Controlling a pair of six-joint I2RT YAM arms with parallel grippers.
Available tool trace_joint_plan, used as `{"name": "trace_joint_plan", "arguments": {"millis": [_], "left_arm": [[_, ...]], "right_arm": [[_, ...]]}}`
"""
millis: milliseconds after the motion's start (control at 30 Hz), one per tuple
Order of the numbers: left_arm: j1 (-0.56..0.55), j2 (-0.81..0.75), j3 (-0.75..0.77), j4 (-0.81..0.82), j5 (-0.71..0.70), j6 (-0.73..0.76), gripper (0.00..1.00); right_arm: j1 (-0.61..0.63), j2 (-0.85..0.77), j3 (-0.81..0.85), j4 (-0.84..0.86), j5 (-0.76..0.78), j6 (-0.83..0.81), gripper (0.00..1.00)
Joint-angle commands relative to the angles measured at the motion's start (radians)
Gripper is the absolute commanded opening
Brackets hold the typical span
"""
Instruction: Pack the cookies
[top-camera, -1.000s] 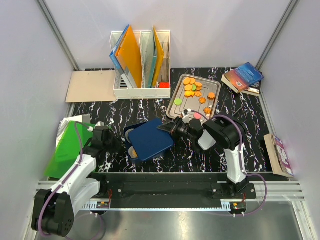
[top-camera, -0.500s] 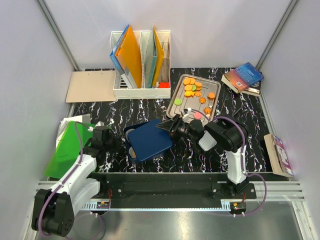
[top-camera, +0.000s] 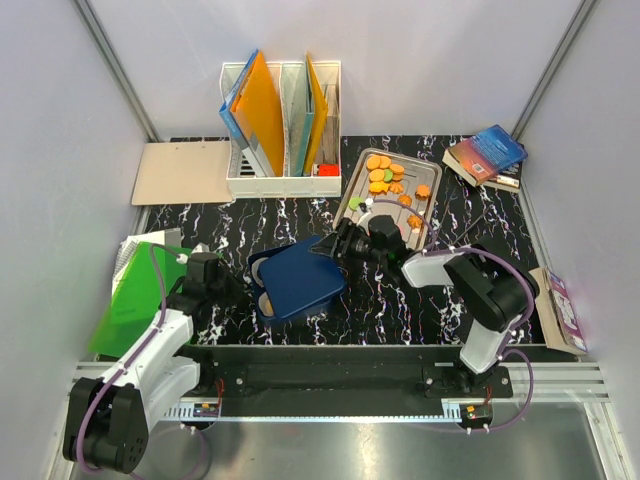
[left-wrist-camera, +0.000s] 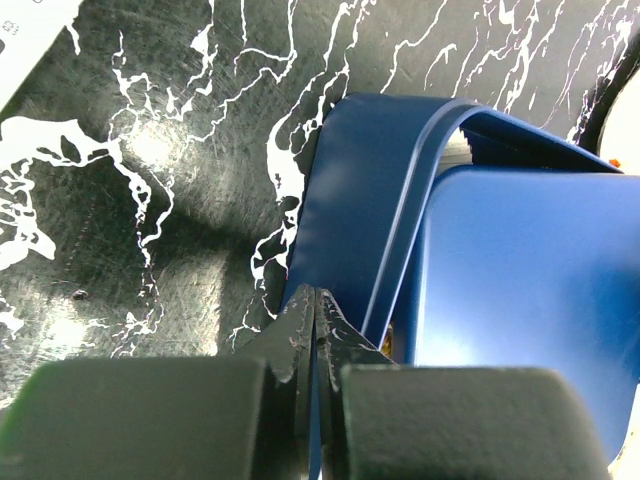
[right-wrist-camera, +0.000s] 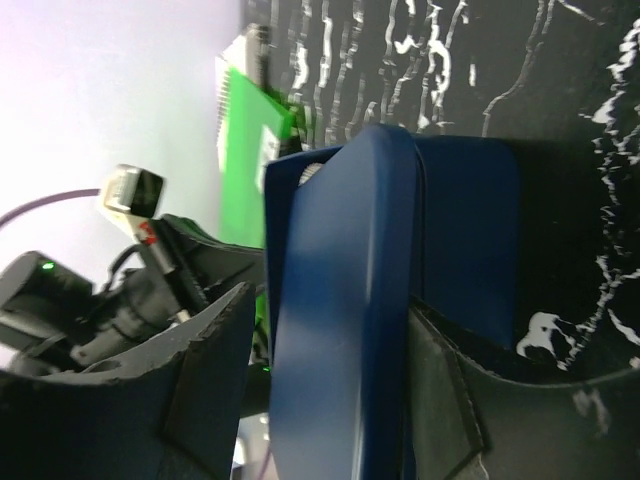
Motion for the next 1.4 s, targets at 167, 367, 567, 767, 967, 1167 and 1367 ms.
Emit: {"name": "trace_joint_plan", "arguments": {"millis": [167, 367, 567, 767, 967, 1167, 1367], "left_arm": [[-0.004, 0.008, -0.001, 0.047, 0.032, 0.000, 0.02], [-0.004, 0.019, 0.002, 0.044, 0.033, 0.006, 0.01], [-0.004, 0.017, 0.002, 0.047, 0.032, 0.005, 0.02], [-0.004, 0.013, 0.001, 0.046, 0.033, 0.006, 0.02], [-0.004, 0.008, -0.002, 0.046, 0.035, 0.008, 0.02], [-0.004, 0.008, -0.002, 0.046, 0.035, 0.009, 0.02], [-0.004, 0.013, 0.001, 0.050, 0.036, 0.008, 0.03]], "right_arm": [[0.006, -0.052, 0.091, -0.482, 0.136, -0.229, 0.67], [0.006, -0.059, 0.115, -0.611, 0.196, -0.286, 0.69], [0.004, -0.091, 0.109, -0.625, 0.211, -0.322, 0.72], [0.006, -0.138, 0.101, -0.601, 0.191, -0.331, 0.72], [0.004, -0.164, 0.121, -0.660, 0.228, -0.366, 0.72], [-0.002, -0.230, 0.141, -0.746, 0.277, -0.415, 0.72], [-0.003, -0.293, 0.181, -0.847, 0.289, -0.463, 0.73]]}}
